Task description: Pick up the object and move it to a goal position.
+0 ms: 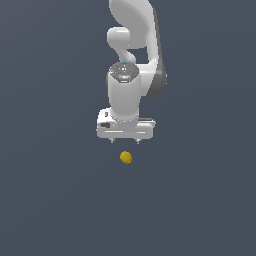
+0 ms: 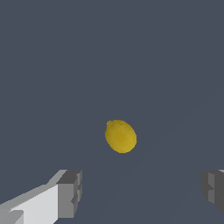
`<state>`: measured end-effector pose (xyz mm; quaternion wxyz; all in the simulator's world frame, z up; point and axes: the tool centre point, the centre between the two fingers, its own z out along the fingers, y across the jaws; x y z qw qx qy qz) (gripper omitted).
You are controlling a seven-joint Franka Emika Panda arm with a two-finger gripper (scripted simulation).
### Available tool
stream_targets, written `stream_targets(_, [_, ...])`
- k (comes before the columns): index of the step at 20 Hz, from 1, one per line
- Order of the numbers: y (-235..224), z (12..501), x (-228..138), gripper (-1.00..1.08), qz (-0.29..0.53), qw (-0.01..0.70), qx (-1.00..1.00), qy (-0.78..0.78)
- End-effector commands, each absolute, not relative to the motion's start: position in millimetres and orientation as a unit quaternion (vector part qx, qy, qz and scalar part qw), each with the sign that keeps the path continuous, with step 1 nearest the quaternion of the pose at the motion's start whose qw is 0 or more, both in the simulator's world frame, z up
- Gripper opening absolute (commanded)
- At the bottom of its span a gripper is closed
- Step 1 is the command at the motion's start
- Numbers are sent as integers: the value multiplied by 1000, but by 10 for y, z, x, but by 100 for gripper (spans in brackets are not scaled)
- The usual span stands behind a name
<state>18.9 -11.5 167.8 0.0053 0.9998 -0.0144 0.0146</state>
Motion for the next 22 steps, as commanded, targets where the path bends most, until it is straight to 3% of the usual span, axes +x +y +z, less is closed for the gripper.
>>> stream_targets(1, [-112, 1551, 203, 100, 12, 4, 1000, -22])
stream_targets(11, [-95, 904, 246, 100, 2, 1, 998, -61])
stream_targets(22, [-91, 733, 240, 100, 0, 0, 998, -67])
